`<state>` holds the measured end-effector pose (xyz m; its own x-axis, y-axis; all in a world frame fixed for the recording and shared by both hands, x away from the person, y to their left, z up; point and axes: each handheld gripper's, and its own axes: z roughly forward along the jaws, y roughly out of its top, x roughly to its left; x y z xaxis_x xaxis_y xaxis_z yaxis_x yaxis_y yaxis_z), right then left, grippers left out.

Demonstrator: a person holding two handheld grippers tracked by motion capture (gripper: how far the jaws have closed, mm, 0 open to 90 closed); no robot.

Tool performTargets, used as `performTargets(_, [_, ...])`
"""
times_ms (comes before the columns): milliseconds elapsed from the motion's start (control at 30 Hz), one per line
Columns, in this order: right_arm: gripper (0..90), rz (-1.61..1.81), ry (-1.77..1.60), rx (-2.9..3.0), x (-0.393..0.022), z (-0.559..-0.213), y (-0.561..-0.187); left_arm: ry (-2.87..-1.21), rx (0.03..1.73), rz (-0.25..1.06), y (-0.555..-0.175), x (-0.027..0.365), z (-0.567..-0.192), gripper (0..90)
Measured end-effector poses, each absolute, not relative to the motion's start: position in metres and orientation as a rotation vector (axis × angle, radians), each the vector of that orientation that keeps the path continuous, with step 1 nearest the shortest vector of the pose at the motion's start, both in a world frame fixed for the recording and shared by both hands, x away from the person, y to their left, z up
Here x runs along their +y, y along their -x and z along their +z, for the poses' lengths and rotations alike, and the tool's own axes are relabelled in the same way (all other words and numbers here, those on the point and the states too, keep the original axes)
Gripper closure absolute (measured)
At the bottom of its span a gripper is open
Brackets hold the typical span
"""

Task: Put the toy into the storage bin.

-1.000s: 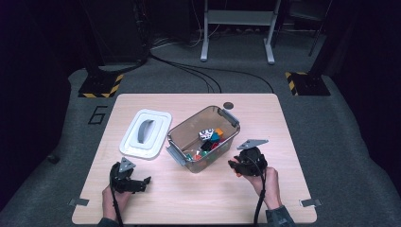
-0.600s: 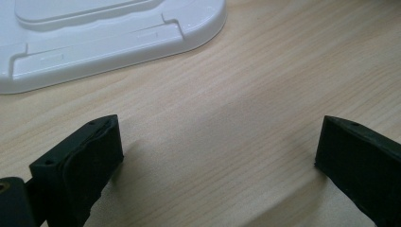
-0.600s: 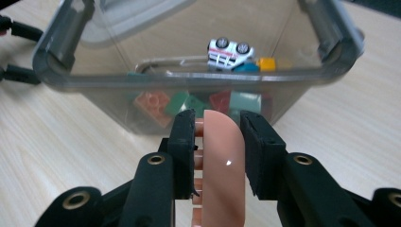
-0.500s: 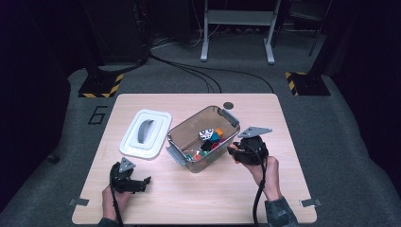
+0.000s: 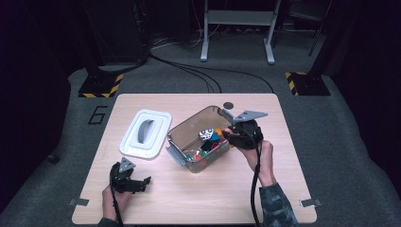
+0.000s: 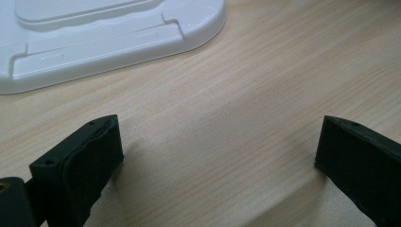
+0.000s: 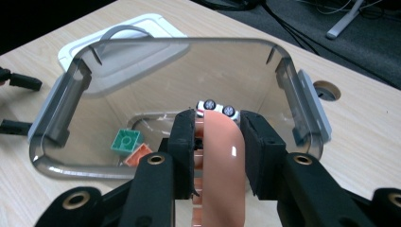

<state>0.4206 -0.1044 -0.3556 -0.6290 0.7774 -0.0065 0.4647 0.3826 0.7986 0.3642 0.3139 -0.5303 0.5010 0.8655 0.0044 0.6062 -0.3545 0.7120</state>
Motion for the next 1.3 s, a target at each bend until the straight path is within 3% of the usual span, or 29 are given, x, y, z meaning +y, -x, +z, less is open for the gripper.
performTargets(667, [66.9,1.216,-1.020,2.282,-0.059,-0.364,-0.440,-2.079,1.206,0.515,-0.364,0.313,-0.531,1.4])
performTargets(1300, [66.6,1.279,-0.969,2.377,-0.017,-0.393,-0.419,-2.078,1.206,0.514,-0.364,0.313,-0.531,1.4])
